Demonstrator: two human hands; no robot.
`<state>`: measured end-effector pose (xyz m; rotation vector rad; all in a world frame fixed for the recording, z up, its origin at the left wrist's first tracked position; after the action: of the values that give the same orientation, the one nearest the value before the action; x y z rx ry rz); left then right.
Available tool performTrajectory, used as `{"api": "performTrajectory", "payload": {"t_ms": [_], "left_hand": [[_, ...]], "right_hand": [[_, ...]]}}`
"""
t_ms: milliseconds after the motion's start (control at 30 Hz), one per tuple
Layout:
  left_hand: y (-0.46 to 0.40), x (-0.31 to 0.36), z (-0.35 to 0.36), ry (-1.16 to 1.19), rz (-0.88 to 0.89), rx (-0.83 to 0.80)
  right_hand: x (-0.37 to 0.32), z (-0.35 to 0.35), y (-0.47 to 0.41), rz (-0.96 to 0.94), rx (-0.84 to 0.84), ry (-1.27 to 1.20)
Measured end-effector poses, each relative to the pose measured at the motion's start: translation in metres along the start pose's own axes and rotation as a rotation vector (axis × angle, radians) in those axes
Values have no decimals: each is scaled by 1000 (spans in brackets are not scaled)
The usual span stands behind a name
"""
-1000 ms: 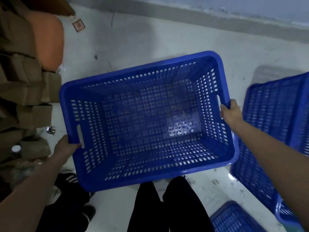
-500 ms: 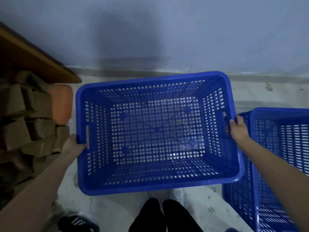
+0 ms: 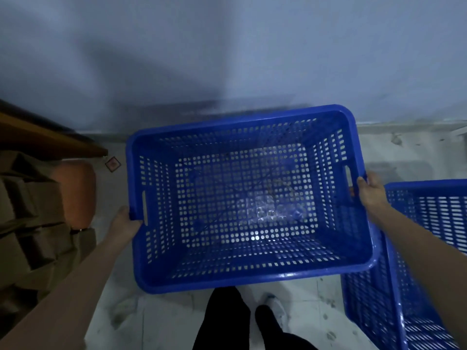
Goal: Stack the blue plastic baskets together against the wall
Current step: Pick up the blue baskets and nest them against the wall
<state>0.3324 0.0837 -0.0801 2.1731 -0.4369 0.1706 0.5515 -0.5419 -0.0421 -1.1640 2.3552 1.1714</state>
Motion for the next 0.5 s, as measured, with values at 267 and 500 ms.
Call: {"api": "performTrajectory", "payload": {"t_ms": [267, 500], "left_hand": [[-52, 15, 4, -82, 11, 20], [-127, 19, 22, -71, 27, 28]], "right_hand": [[-1, 42, -38, 52, -24, 62], [22, 85, -100, 121, -48, 43]]}}
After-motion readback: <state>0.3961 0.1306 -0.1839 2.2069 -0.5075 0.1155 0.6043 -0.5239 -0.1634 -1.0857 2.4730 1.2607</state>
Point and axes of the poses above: each hand's wrist, its own y-axis away from the middle knuckle, its own z-axis out of the palm, x = y × z, the point moved 10 cm from there along -y, towards the middle knuckle, and after that the axes turned 3 degrees about y, right-handed, at the moved point
